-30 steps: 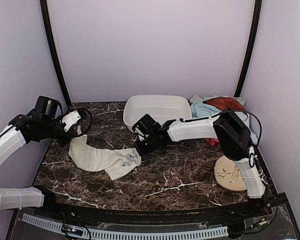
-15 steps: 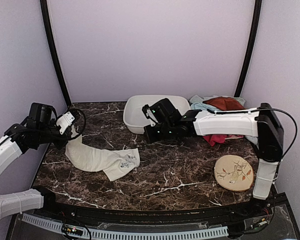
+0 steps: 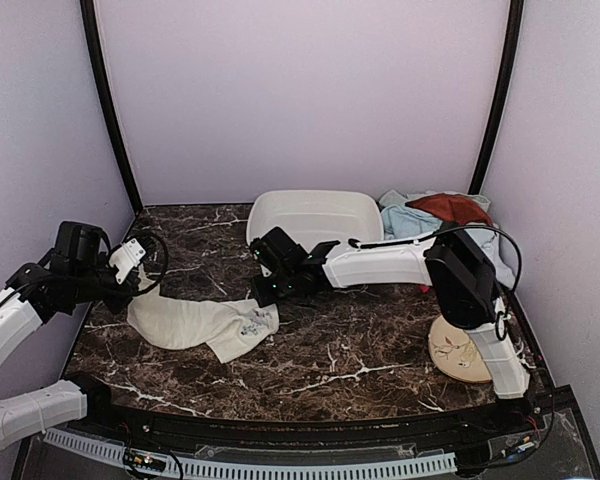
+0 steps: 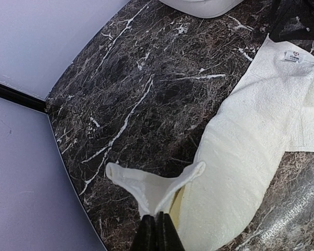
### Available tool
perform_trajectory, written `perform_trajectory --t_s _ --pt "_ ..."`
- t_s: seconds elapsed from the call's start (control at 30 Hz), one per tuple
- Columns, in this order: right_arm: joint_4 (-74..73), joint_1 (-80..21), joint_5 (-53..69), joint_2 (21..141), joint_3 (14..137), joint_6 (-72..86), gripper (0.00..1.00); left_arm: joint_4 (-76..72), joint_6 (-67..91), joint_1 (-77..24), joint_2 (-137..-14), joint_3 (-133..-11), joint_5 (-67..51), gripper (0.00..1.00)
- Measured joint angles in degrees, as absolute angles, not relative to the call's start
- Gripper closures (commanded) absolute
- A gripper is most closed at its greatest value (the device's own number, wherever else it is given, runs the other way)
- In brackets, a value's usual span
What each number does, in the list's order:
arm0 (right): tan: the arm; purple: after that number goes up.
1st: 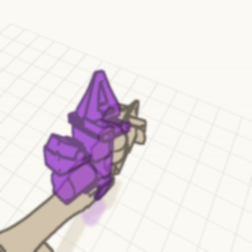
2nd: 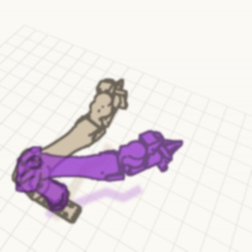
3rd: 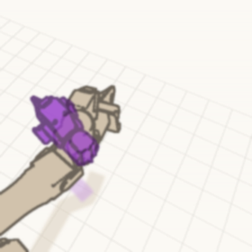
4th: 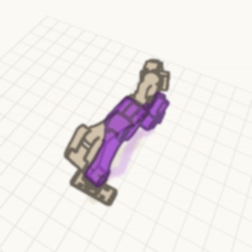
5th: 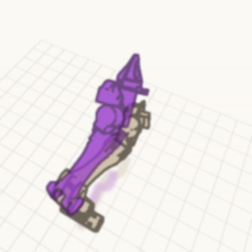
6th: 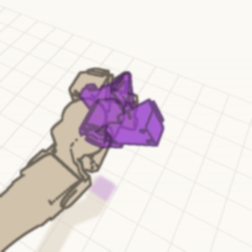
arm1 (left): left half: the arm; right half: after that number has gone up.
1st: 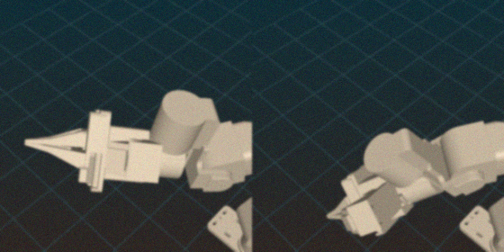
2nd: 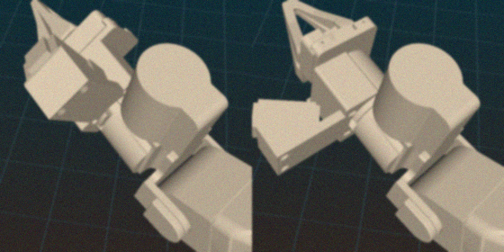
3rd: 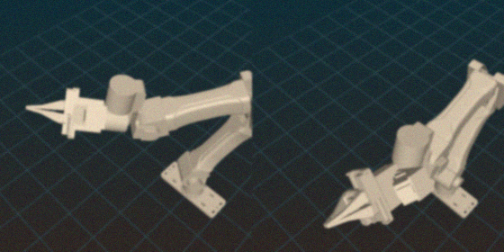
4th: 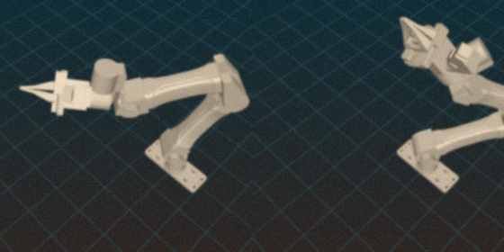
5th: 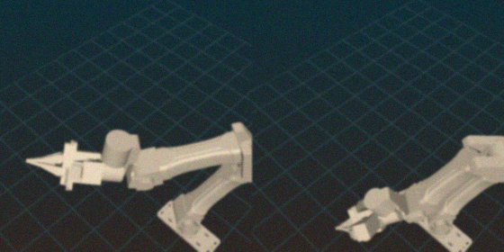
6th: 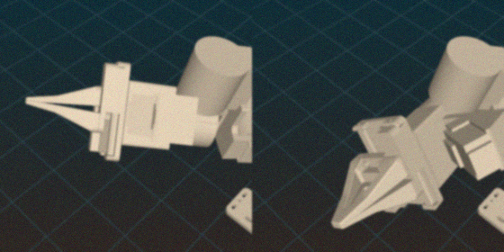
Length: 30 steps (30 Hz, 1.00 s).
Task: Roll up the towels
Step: Pick up the towel from the center of the board.
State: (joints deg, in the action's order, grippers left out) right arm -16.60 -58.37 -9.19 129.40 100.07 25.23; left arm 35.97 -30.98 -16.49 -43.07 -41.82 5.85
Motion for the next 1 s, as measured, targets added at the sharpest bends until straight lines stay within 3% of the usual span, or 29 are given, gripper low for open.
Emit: perform_trajectory --t_s 0.3,0.43,0.5,0.6,0.83,1.0 --pt "-22.4 -60.1 -14.2 136.8 107.5 24.4 0.49 36.5 -30.8 -16.3 -44.3 -41.8 5.4 1.00" --pt "-23.6 -60.2 -14.9 137.1 107.4 24.5 0.57 36.5 -30.8 -16.3 -44.9 -41.8 5.3 1.00" --pt "-23.5 -60.2 -14.8 137.1 107.3 24.6 0.65 36.5 -30.8 -16.3 -45.1 -41.8 5.3 1.00" --pt "-22.6 -60.2 -14.5 137.1 106.8 24.9 0.99 36.5 -30.8 -16.3 -45.1 -41.8 5.3 1.00" --pt "-19.0 -60.2 -13.5 135.5 104.1 26.8 1.00 36.4 -30.5 -16.3 -45.1 -42.0 6.3 1.00" --pt "-17.8 -60.2 -15.0 126.8 94.9 26.2 1.00 35.7 -29.5 -16.3 -44.1 -43.0 6.9 1.00"
